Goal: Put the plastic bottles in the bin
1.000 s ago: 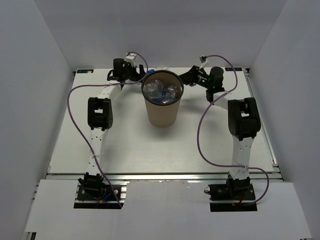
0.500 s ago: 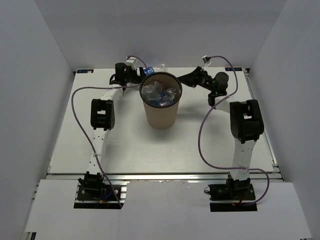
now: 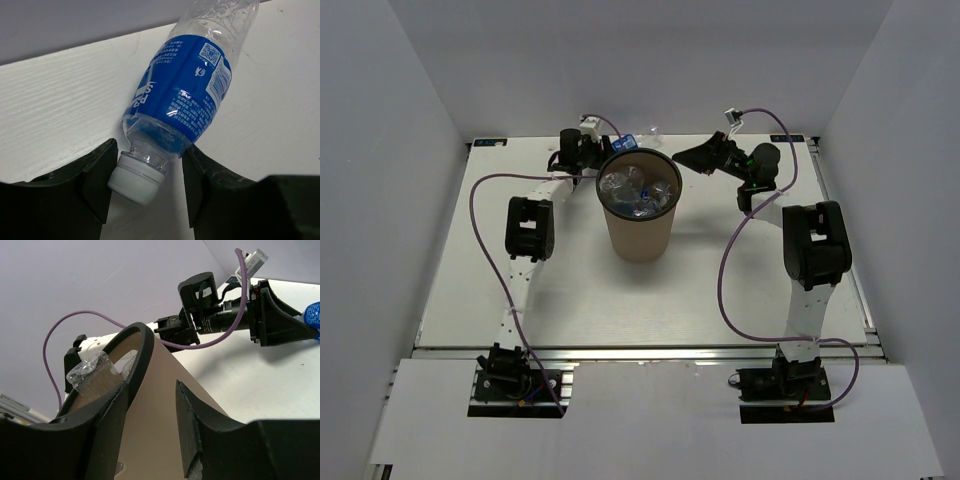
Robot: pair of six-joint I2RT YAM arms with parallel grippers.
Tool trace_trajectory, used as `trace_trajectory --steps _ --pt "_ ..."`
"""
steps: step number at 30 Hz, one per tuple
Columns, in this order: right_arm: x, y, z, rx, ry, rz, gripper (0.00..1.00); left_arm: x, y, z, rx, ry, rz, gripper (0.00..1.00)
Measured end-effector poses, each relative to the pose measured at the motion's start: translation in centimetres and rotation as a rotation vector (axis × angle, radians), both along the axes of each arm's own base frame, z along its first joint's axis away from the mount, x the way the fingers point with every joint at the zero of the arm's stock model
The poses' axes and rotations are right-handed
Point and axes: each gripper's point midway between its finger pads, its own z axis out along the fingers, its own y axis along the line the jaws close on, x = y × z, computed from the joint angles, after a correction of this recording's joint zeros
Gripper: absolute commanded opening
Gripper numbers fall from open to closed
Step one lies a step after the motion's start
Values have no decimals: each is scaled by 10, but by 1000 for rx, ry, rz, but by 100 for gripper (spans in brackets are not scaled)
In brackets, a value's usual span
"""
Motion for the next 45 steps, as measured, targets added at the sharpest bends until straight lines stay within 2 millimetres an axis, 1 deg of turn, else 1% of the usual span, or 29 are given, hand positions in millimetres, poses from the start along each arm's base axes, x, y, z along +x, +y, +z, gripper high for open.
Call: trace_trajectory --steps 2,3,4,5,8,12,15,17,20,23,26,29,30,32,34,35,37,40,42,43,45 --pt "0 0 0 -3 -3 0 49 -1 0 0 -2 3 9 6" --pt "1 -1 -1 -5 1 -2 49 -2 0 0 -3 4 14 1" --pt "2 -3 -2 -8 6 -5 50 -2 0 0 -2 4 21 0" --pt "4 -4 -3 -12 12 -9 54 -3 1 1 -3 6 28 0" --pt "14 -11 -1 -27 16 -34 56 -4 4 2 0 12 54 0" --pt "43 -32 2 -58 24 -142 58 -11 12 10 10 24 104 0" --pt "64 -54 -5 -103 48 -255 61 -15 23 27 12 18 156 0" --pt "74 -69 -12 -140 70 -331 63 -16 30 44 6 6 190 0" --pt "83 -89 -17 -198 107 -437 66 -15 43 79 -9 -29 251 0" --pt "84 -101 -18 -248 136 -503 66 -9 68 128 -11 -101 368 0" --pt "76 -108 -14 -284 148 -539 66 -15 100 178 -8 -165 487 0" --pt "61 -114 -7 -308 150 -565 66 -33 127 226 -6 -217 578 0" --pt "54 -115 -3 -314 148 -571 66 -41 136 247 -11 -242 603 0" --pt "42 -117 3 -317 138 -575 66 -61 146 281 -23 -280 631 0" --pt "26 -117 12 -317 128 -575 66 -85 150 319 -49 -326 639 0" --pt "21 -117 12 -321 129 -572 66 -99 150 340 -69 -354 635 0" --pt "2 -113 22 -327 107 -563 66 -129 148 381 -115 -407 616 0" --pt "-25 -98 35 -345 69 -533 66 -176 141 435 -191 -472 564 0" --pt "-46 -88 43 -350 35 -515 66 -210 135 457 -244 -487 520 0" --pt "-59 -82 44 -351 23 -501 66 -227 132 462 -270 -483 493 0" --pt "-81 -78 46 -349 8 -487 66 -259 120 462 -313 -460 420 0"
